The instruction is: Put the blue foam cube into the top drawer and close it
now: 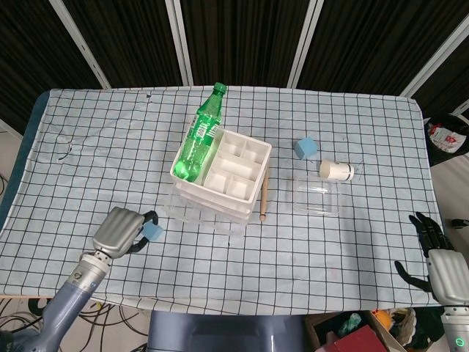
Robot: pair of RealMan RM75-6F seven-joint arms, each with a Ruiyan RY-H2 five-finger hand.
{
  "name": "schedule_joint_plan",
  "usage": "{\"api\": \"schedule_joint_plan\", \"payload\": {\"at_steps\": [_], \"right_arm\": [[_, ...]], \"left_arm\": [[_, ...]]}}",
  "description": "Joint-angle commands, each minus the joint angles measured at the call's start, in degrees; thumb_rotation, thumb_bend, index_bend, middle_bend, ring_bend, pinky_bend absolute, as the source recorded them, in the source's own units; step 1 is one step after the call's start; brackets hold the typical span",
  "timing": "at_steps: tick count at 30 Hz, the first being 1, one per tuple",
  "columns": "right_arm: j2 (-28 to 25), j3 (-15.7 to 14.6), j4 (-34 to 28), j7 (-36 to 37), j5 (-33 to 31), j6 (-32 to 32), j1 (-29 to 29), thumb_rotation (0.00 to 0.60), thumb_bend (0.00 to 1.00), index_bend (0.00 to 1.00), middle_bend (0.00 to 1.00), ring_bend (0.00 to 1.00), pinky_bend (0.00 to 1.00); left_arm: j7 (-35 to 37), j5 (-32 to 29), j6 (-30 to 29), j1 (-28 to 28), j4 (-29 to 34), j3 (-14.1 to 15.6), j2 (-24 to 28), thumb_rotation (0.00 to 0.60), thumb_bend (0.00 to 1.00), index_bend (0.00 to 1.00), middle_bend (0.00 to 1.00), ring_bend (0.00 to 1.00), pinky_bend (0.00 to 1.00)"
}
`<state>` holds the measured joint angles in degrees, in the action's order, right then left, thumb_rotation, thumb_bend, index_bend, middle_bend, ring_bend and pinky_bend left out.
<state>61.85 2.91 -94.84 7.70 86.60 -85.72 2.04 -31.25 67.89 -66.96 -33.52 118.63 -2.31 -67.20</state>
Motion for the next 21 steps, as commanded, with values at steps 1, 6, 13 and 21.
{"api": "schedule_joint_plan", "payload": {"at_steps": [1, 6, 13, 21], "right_arm": [[0.0, 0.0, 0.0, 0.0, -0.1, 0.0, 0.0, 0.6, 0.25, 0.0, 0.0, 0.0, 0.18], [0.0, 0.0, 0.0, -0.1, -0.1, 0.0, 0.0, 0.6, 0.25, 0.0, 0.0, 0.0, 0.18], [-0.1, 0.1, 0.0, 0.1, -0.3, 0.3, 0.1, 0.6, 0.25, 0.0, 0.0, 0.0, 0.18], [-0.1, 0.1, -0.2, 0.4, -0.5, 0.4, 0.1, 0.6, 0.25, 0.0, 0.0, 0.0, 0.18]], "left_arm": [[1.0, 2.2, -0.8, 0.0, 3.2, -1.2, 2.5, 0.6, 0.37, 0.51, 1.0, 0.96, 0.92], [1.2, 2.0, -0.3, -1.3, 4.3, -3.1, 2.9, 0.6, 0.37, 0.51, 1.0, 0.96, 0.92], [-0.1, 0.1, 0.3, -4.1, 2.0, -6.2, -1.1, 0.6, 0.37, 0.51, 1.0, 0.96, 0.92], [-2.3, -3.0, -1.3, -7.8, -4.9, -10.1, -10.9, 0.6, 0.37, 0.5, 1.0, 0.96, 0.92]]}}
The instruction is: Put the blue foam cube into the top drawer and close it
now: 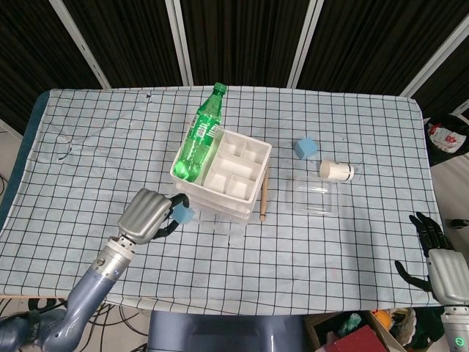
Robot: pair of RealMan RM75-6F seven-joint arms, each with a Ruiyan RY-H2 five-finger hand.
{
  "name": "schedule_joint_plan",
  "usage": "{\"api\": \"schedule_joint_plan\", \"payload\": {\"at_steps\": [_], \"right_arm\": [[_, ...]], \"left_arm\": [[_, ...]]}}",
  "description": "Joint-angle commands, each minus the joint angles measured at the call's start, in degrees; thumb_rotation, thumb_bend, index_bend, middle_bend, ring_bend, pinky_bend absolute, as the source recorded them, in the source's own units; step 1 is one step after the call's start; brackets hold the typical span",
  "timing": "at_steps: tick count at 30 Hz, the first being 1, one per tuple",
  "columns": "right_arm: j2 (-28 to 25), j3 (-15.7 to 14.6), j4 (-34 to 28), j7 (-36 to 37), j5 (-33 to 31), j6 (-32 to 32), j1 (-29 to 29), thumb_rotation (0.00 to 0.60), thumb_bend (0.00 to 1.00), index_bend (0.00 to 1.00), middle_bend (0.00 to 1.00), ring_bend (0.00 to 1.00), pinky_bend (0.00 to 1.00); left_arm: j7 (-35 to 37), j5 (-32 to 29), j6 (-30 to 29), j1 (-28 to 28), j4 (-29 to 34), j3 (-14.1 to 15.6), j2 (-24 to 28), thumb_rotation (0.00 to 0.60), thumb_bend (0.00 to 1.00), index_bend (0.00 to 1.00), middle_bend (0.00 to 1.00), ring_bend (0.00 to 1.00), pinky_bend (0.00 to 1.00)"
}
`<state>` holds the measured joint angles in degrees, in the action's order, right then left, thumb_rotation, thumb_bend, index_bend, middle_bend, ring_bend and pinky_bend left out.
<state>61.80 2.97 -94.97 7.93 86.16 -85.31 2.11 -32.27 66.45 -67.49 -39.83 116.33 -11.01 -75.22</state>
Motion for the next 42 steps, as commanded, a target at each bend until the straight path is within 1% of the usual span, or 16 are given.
{"api": "schedule_joint_plan", "payload": {"at_steps": [1, 3, 8, 11, 18, 20, 22, 23, 26, 27, 31, 35, 42], "right_arm": [[-0.1, 0.0, -0.1, 0.2, -0.1, 0.0, 0.0, 0.6, 0.26, 0.0, 0.0, 0.0, 0.18], [-0.1, 0.0, -0.2, 0.3, -0.1, 0.1, 0.0, 0.6, 0.25, 0.0, 0.0, 0.0, 0.18], [-0.2, 0.0, -0.2, 0.4, -0.1, 0.2, 0.0, 0.6, 0.25, 0.0, 0.0, 0.0, 0.18], [-0.2, 0.0, -0.2, 0.4, -0.3, 0.3, 0.0, 0.6, 0.26, 0.0, 0.0, 0.0, 0.18], [-0.2, 0.0, -0.3, 0.3, -0.3, 0.3, 0.0, 0.6, 0.25, 0.0, 0.0, 0.0, 0.18], [-0.2, 0.0, -0.3, 0.3, -0.3, 0.3, 0.0, 0.6, 0.25, 0.0, 0.0, 0.0, 0.18], [-0.2, 0.0, -0.4, 0.2, -0.2, 0.2, -0.1, 0.6, 0.25, 0.0, 0.0, 0.0, 0.18], [-0.2, 0.0, -0.4, 0.1, -0.2, 0.2, -0.1, 0.6, 0.26, 0.0, 0.0, 0.0, 0.18], [-0.2, 0.0, -0.4, 0.1, -0.3, 0.3, -0.1, 0.6, 0.26, 0.0, 0.0, 0.0, 0.18], [-0.2, 0.0, -0.4, 0.1, -0.3, 0.3, -0.1, 0.6, 0.26, 0.0, 0.0, 0.0, 0.18], [-0.2, 0.0, -0.5, 0.0, -0.3, 0.2, -0.1, 0.6, 0.26, 0.0, 0.0, 0.0, 0.18], [-0.2, 0.0, -0.5, -0.1, -0.3, 0.2, -0.1, 0.6, 0.26, 0.0, 0.0, 0.0, 0.18], [-0.2, 0.0, -0.5, -0.1, -0.3, 0.2, -0.1, 0.6, 0.25, 0.0, 0.0, 0.0, 0.18]], "left_arm": [[-1.6, -1.8, -0.7, -1.8, -3.1, -1.6, -3.4, 0.6, 0.36, 0.5, 1.0, 0.96, 0.92], [-2.2, -3.0, -0.6, -2.5, -4.4, -1.9, -4.8, 0.6, 0.35, 0.49, 1.0, 0.96, 0.92], [-4.1, -5.7, -0.1, -3.8, -6.6, -2.3, -7.0, 0.6, 0.24, 0.41, 1.0, 0.96, 0.92], [-4.2, -6.4, -0.3, -4.1, -7.0, -2.3, -7.6, 0.6, 0.2, 0.38, 1.0, 0.96, 0.92], [-3.2, -4.6, -1.3, -3.5, -5.3, -1.4, -6.8, 0.6, 0.19, 0.36, 1.0, 0.96, 0.92], [-2.1, -2.3, -2.0, -2.6, -3.9, -0.4, -5.7, 0.6, 0.22, 0.39, 1.0, 0.96, 0.92], [-0.5, -0.3, -2.6, -1.6, -2.8, 0.4, -4.7, 0.6, 0.29, 0.45, 1.0, 0.96, 0.92], [0.5, 1.0, -3.1, -1.0, -2.2, 0.8, -4.2, 0.6, 0.33, 0.5, 1.0, 0.96, 0.92], [3.0, 4.9, -4.2, 0.7, -0.9, 2.6, -2.6, 0.6, 0.39, 0.6, 1.0, 0.96, 0.92], [3.6, 5.9, -4.4, 1.2, -0.6, 3.2, -2.0, 0.6, 0.4, 0.62, 1.0, 0.96, 0.92], [4.5, 8.9, -4.4, 3.0, 0.4, 6.1, 0.1, 0.6, 0.41, 0.66, 1.0, 0.96, 0.92], [4.6, 10.2, -3.7, 4.4, 0.4, 8.5, 0.9, 0.6, 0.41, 0.68, 1.0, 0.96, 0.92], [3.5, 8.5, -0.7, 4.5, -1.9, 9.9, -0.3, 0.6, 0.41, 0.68, 1.0, 0.96, 0.92]]}}
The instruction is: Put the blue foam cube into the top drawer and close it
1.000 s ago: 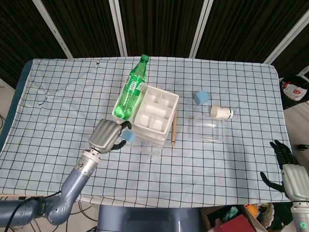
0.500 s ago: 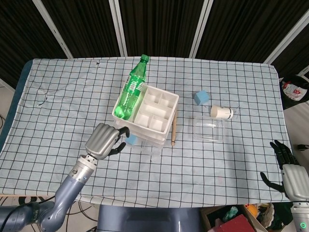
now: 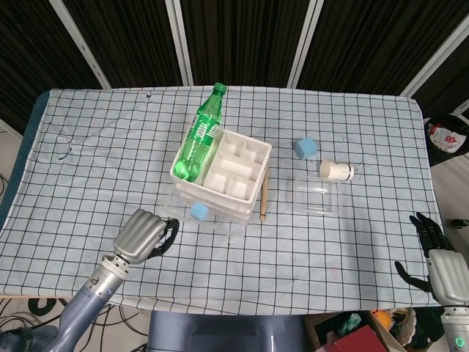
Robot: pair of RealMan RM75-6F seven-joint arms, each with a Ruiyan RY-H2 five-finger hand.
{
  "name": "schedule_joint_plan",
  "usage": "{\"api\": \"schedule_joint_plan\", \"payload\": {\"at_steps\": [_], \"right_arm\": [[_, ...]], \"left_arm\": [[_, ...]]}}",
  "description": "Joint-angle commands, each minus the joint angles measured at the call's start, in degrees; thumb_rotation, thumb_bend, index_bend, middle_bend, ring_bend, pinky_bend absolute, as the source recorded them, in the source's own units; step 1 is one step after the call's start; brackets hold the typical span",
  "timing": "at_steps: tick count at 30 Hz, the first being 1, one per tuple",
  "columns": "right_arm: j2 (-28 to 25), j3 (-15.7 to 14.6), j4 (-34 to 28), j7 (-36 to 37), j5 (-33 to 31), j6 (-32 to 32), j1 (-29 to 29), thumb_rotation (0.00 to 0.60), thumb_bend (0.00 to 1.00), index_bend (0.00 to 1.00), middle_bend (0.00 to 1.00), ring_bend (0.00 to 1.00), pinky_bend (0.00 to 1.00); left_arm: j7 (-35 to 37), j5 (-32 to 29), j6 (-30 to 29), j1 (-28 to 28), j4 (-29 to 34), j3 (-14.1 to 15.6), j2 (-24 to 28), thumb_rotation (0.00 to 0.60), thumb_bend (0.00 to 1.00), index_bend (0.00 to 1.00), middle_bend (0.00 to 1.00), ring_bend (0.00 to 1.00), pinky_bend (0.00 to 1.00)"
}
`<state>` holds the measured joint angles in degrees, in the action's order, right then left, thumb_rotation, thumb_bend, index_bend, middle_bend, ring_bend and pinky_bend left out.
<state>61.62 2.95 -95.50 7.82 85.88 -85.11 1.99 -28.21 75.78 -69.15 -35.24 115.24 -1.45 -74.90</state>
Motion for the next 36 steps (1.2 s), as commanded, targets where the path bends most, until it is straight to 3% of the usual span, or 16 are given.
{"api": "schedule_joint_plan", "payload": {"at_steps": [1, 10, 23, 36], "right_arm": [[0.0, 0.0, 0.0, 0.0, -0.1, 0.1, 0.0, 0.6, 0.25, 0.0, 0.0, 0.0, 0.18], [-0.1, 0.1, 0.0, 0.3, -0.3, 0.3, 0.1, 0.6, 0.25, 0.0, 0.0, 0.0, 0.18], [-0.2, 0.1, -0.2, 0.6, -0.4, 0.5, 0.1, 0.6, 0.26, 0.0, 0.0, 0.0, 0.18], [-0.2, 0.2, -0.2, 0.4, -0.6, 0.6, 0.1, 0.6, 0.26, 0.0, 0.0, 0.0, 0.18]], "left_arm": [[-0.9, -1.2, 1.4, -0.2, -1.3, 0.3, -1.1, 0.6, 0.41, 0.68, 1.0, 0.96, 0.92], [-3.2, -5.3, 4.6, -1.9, -4.6, -1.4, -6.0, 0.6, 0.41, 0.67, 1.0, 0.96, 0.92], [-6.8, -8.2, 6.7, -3.1, -7.6, -0.7, -10.5, 0.6, 0.41, 0.66, 1.0, 0.96, 0.92], [-8.6, -12.9, 8.1, -5.5, -11.8, -3.7, -15.1, 0.6, 0.41, 0.64, 1.0, 0.96, 0.92]]}}
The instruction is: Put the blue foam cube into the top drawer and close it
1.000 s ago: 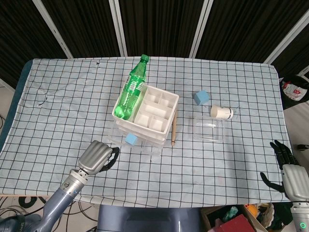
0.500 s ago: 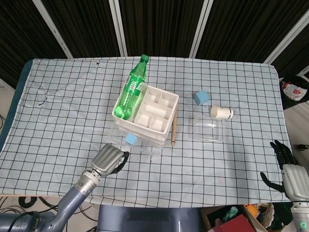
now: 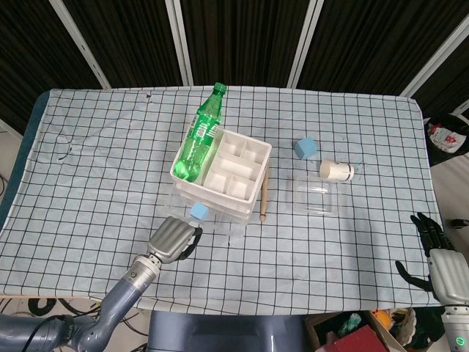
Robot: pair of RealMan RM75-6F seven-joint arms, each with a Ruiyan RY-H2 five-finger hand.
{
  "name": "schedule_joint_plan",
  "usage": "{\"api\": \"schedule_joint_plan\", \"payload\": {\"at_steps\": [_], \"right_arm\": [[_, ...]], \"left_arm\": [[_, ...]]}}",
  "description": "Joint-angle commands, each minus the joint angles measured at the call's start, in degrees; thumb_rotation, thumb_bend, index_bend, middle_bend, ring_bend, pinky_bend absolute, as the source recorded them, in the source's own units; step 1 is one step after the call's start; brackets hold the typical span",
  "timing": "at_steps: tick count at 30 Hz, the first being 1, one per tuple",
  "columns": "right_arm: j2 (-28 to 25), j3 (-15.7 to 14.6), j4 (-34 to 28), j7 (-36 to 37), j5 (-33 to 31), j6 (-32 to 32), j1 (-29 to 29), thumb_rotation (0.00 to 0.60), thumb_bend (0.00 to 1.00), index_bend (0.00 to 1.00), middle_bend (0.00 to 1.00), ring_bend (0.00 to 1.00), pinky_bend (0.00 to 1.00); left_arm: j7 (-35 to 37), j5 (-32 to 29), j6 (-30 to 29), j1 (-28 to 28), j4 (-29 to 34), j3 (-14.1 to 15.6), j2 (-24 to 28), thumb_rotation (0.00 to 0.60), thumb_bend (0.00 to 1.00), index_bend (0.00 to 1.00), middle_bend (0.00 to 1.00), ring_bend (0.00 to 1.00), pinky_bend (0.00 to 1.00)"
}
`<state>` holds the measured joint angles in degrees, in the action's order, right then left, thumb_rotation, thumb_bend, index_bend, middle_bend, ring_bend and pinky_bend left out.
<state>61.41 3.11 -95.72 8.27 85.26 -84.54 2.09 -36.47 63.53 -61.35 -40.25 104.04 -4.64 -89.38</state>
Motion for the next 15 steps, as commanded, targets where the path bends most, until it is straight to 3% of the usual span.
{"api": "schedule_joint_plan", "payload": {"at_steps": [1, 15], "right_arm": [[0.0, 0.0, 0.0, 0.0, 0.0, 0.1, 0.0, 0.6, 0.26, 0.0, 0.0, 0.0, 0.18], [-0.1, 0.0, -0.1, 0.3, 0.0, 0.2, 0.1, 0.6, 0.26, 0.0, 0.0, 0.0, 0.18]], "left_arm": [[-0.5, -1.0, 0.3, -0.8, -0.9, -0.8, -1.0, 0.6, 0.42, 0.64, 1.0, 0.96, 0.92], [-1.4, -5.1, 0.4, -3.9, -5.8, -4.2, -5.7, 0.6, 0.42, 0.62, 1.0, 0.96, 0.92]]}}
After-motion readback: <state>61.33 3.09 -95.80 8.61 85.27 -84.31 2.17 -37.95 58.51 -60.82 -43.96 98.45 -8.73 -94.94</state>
